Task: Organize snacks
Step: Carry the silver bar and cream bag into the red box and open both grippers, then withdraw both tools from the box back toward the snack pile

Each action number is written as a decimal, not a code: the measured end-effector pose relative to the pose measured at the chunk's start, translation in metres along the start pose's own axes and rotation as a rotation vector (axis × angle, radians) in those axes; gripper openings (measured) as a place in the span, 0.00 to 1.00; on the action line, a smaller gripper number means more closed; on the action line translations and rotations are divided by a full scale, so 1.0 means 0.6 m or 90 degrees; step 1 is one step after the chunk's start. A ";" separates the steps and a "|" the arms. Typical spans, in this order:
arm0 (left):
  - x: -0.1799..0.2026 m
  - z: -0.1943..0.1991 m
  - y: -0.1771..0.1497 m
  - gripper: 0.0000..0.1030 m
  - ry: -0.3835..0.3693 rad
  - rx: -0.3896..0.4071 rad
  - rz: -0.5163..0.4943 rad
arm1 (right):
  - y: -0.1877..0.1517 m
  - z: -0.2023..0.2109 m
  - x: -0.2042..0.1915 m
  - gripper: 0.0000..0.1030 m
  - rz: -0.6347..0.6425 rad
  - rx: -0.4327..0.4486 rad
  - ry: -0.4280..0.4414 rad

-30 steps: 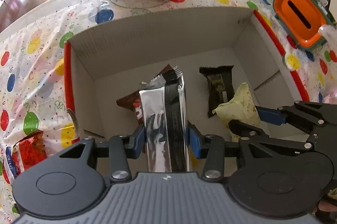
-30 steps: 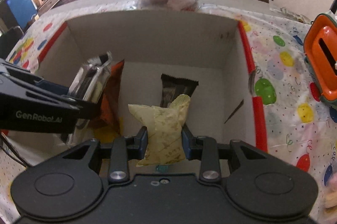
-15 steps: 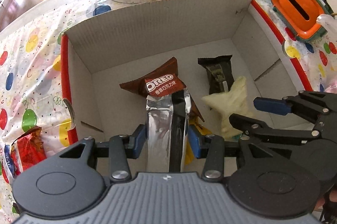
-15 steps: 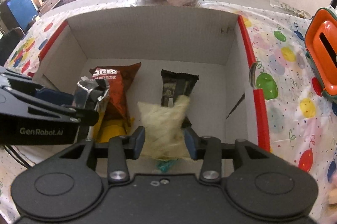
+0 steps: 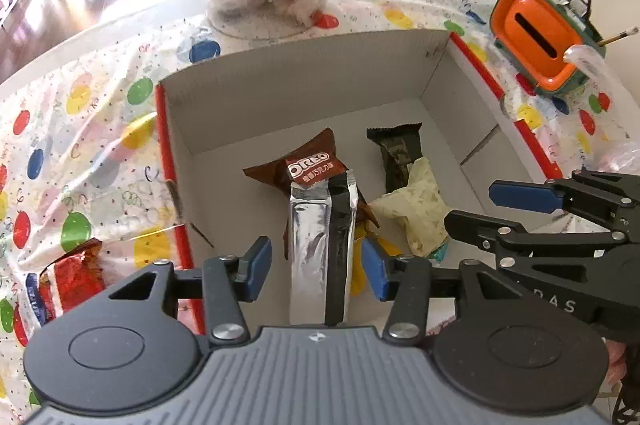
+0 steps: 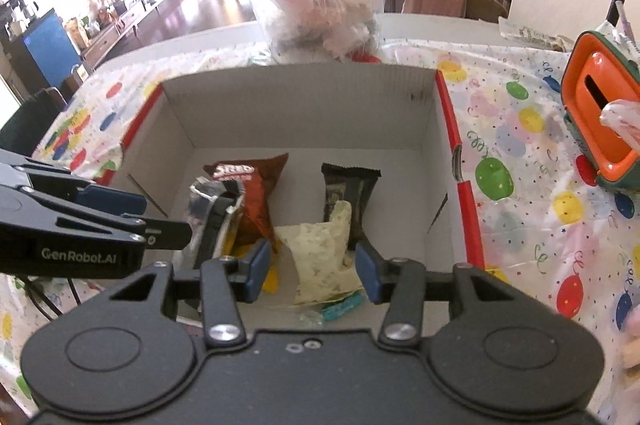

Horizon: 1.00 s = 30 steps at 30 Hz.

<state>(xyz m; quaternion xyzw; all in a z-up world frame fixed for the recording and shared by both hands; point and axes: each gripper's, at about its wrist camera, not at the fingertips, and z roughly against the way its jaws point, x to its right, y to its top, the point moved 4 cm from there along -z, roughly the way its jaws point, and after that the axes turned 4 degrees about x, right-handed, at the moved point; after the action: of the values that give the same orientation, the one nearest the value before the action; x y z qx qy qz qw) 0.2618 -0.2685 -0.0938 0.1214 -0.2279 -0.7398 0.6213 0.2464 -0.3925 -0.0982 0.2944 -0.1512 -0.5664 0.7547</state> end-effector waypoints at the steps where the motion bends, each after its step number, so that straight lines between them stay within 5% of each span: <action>1: -0.002 0.006 -0.001 0.47 -0.001 0.005 0.000 | 0.001 0.004 -0.003 0.45 -0.001 0.004 0.001; 6: -0.013 0.034 -0.007 0.61 -0.005 0.035 -0.006 | 0.000 0.023 -0.017 0.55 -0.006 0.022 0.000; 15: -0.042 0.083 -0.025 0.70 -0.013 0.078 -0.013 | -0.002 0.058 -0.053 0.77 -0.001 0.060 -0.003; 30: -0.142 0.160 -0.074 0.80 -0.013 0.144 0.019 | -0.004 0.086 -0.144 0.99 -0.018 0.085 0.027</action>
<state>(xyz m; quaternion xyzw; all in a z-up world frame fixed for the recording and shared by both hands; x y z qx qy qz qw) 0.1958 -0.1622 -0.0411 0.1797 -0.3181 -0.7011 0.6124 0.1885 -0.3253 -0.0500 0.3577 -0.1684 -0.5592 0.7286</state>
